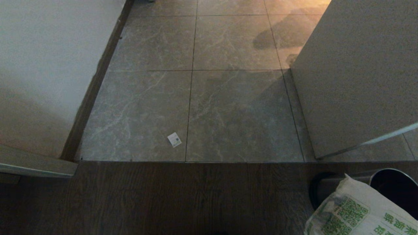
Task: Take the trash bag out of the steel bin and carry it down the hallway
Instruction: Put the trash bag at the door
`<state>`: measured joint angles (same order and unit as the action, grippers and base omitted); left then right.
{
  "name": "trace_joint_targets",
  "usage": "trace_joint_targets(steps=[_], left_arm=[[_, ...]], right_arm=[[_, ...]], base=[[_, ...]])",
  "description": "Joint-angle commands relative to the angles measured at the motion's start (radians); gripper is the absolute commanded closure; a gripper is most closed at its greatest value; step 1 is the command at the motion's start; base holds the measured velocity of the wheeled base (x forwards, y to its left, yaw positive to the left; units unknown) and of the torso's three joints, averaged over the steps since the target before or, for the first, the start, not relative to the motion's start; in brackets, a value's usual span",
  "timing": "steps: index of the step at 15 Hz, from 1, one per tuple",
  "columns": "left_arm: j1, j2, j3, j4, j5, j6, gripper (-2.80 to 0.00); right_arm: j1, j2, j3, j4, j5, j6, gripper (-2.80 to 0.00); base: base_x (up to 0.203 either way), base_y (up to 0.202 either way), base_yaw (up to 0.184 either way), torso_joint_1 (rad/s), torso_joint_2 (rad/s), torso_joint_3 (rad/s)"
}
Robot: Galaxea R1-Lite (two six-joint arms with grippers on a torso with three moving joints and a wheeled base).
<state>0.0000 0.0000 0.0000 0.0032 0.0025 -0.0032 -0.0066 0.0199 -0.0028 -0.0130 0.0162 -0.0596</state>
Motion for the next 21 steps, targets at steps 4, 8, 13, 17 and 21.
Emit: trace_joint_targets(steps=[4,8,13,17,21], left_arm=[[0.0,0.0,0.0,0.0,0.001,0.0,0.0],[0.0,0.0,0.0,0.0,0.001,0.0,0.0],[0.0,0.0,0.0,0.0,0.001,0.0,0.0],[0.0,0.0,0.0,0.0,0.001,0.001,0.0],[0.0,0.0,0.0,0.001,0.001,0.0,0.0]], right_arm=[[0.0,-0.02,0.003,0.007,0.001,0.021,0.0],[0.0,-0.02,0.003,0.01,0.001,0.02,0.0],[0.0,-0.02,0.003,0.01,-0.001,0.021,0.0],[0.0,-0.02,0.002,0.01,-0.001,0.021,0.0],[0.0,-0.02,0.003,0.01,-0.001,0.021,0.0]], base=[[0.0,0.0,0.0,0.0,0.0,0.0],[0.0,0.0,0.0,0.0,0.0,0.0],[0.0,0.0,0.0,0.0,0.0,0.0],[0.0,0.0,0.0,0.0,0.0,0.0],[0.0,0.0,0.0,0.0,0.0,0.0]])
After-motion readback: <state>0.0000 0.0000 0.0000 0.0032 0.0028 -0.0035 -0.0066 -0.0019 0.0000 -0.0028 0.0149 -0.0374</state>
